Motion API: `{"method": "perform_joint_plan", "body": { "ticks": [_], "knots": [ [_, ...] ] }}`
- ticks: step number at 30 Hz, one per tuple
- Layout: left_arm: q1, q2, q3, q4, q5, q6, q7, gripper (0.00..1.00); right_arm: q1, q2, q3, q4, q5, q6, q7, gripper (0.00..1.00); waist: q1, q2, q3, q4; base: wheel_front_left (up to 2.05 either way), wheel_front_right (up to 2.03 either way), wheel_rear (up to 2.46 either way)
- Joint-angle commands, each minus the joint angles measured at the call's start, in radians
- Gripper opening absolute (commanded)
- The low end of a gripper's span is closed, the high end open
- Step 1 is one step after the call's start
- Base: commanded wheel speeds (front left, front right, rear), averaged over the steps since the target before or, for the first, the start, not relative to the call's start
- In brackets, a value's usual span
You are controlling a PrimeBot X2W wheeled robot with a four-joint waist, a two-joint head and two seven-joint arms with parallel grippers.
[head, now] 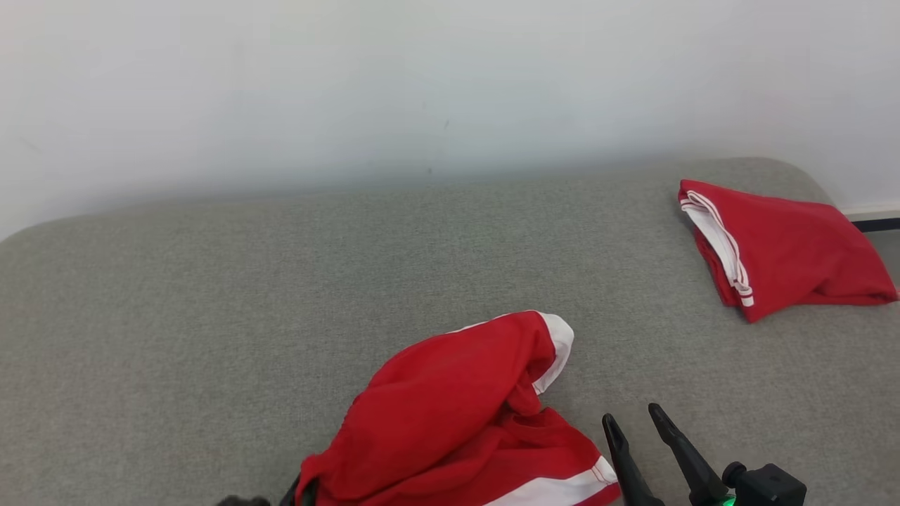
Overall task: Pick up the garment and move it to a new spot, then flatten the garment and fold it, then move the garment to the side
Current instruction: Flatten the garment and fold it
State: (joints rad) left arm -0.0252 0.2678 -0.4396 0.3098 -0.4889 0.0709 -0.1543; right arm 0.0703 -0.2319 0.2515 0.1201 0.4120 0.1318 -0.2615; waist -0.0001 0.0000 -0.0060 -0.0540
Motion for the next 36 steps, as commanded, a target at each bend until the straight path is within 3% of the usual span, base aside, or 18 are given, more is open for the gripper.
{"method": "perform_joint_plan", "body": {
  "ticks": [1, 10, 18, 19, 20, 21, 28, 36],
  "knots": [
    [-0.025, 0.001, 0.000, -0.008, 0.006, 0.000, 0.005, 0.00, -0.007, 0.002, 0.004, 0.001, -0.001, -0.003, -0.005, 1.00, 0.0001, 0.0000, 0.006, -0.021, 0.00, 0.00, 0.00],
    [-0.158, -0.012, -0.002, 0.077, 0.005, -0.022, 0.019, 0.00, -0.026, 0.007, -0.013, 0.016, -0.009, -0.003, -0.005, 1.00, 0.0001, 0.0000, 0.042, -0.122, 0.00, 0.00, 0.00],
    [-0.281, -0.049, -0.017, 0.260, 0.013, -0.053, -0.013, 0.00, -0.028, 0.020, -0.028, 0.028, -0.020, -0.003, -0.005, 1.00, 0.0001, 0.0000, 0.050, -0.144, 0.00, 0.00, 0.00],
    [-0.294, -0.057, -0.020, 0.284, 0.013, -0.058, -0.018, 0.12, -0.029, 0.021, -0.027, 0.031, -0.022, -0.003, -0.005, 1.00, 0.0001, 0.0000, 0.049, -0.144, 0.00, 0.00, 0.00],
    [-0.306, -0.064, -0.022, 0.308, 0.013, -0.060, -0.025, 0.49, -0.031, 0.022, -0.026, 0.033, -0.021, -0.003, -0.005, 1.00, 0.0001, 0.0000, 0.048, -0.144, 0.00, 0.00, 0.00],
    [-0.315, -0.070, -0.025, 0.331, 0.015, -0.061, -0.033, 1.00, -0.032, 0.022, -0.027, 0.036, -0.022, -0.003, -0.005, 1.00, 0.0001, 0.0000, 0.045, -0.142, 0.00, 0.00, 0.00],
    [-0.324, -0.093, -0.030, 0.365, 0.026, -0.076, -0.089, 1.00, -0.006, 0.025, -0.049, 0.038, -0.022, -0.003, -0.005, 1.00, 0.0001, 0.0000, 0.021, -0.093, 0.00, 0.00, 0.00],
    [-0.236, -0.041, 0.004, 0.157, 0.039, -0.050, -0.108, 1.00, 0.017, 0.033, -0.045, 0.035, -0.017, -0.003, -0.005, 1.00, 0.0001, 0.0000, -0.002, -0.020, 0.00, 0.00, 0.00]
  ]
}}
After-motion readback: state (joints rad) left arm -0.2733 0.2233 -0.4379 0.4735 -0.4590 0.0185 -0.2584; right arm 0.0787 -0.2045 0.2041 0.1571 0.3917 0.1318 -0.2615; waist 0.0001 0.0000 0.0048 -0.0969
